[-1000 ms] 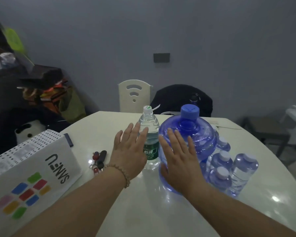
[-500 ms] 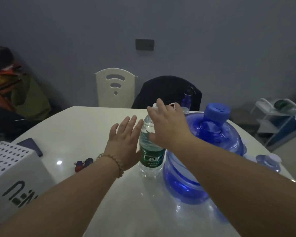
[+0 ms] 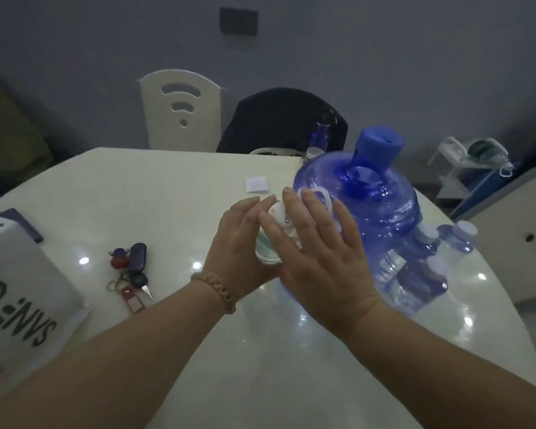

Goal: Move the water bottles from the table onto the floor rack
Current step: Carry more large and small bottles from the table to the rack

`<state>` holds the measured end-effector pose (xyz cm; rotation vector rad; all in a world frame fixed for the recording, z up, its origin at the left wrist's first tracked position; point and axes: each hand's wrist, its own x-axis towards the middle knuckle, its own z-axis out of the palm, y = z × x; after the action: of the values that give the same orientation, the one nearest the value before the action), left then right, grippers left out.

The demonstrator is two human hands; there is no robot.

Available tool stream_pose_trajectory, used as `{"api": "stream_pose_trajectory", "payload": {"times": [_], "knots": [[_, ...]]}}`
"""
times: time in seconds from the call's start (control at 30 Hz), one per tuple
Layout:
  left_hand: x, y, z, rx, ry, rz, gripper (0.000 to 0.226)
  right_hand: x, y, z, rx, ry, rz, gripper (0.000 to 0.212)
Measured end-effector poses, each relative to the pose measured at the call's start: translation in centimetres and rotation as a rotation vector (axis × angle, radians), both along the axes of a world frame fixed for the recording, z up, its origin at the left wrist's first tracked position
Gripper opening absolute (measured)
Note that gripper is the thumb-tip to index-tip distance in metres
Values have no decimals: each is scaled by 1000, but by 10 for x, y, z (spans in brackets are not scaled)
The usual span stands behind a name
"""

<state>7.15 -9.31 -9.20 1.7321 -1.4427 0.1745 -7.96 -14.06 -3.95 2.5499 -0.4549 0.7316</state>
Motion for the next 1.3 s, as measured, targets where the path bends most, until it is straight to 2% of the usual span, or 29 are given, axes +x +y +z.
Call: {"api": "stream_pose_trajectory", "payload": {"times": [0.1, 0.2, 0.3, 0.4, 0.53, 0.73, 0.87, 1.0, 1.1, 1.17, 1.3], "knots": [[-30, 22, -15, -164, -114, -85, 74, -43, 18, -22, -7, -38, 76, 49], [-59, 40, -32, -202, -255, -190, 73, -84, 34, -45, 46, -31, 113, 42], [-98, 46, -51, -117, -327, -261, 71, -129, 38, -68, 160, 36, 94, 46], [-138, 43, -62, -24, -364, -272, 64, -176, 32, -87, 287, 111, 23, 66], [-193, 36, -76, 147, -390, -308, 58, -231, 25, -109, 430, 310, -128, 83], [-255, 21, -90, 324, -432, -331, 43, -271, 22, -132, 614, 477, -282, 86], [-269, 16, -94, 622, -575, -278, 55, -270, 23, -143, 679, 494, -344, 87], [-259, 16, -90, 622, -596, -354, 64, -272, 21, -153, 718, 533, -337, 99], [-223, 21, -84, 670, -609, -393, 103, -261, 21, -146, 696, 506, -366, 113], [-188, 25, -80, 740, -683, -356, 116, -242, 21, -139, 700, 460, -315, 117], [-126, 16, -72, 867, -794, -233, 119, -202, 15, -138, 729, 407, -311, 115]]}}
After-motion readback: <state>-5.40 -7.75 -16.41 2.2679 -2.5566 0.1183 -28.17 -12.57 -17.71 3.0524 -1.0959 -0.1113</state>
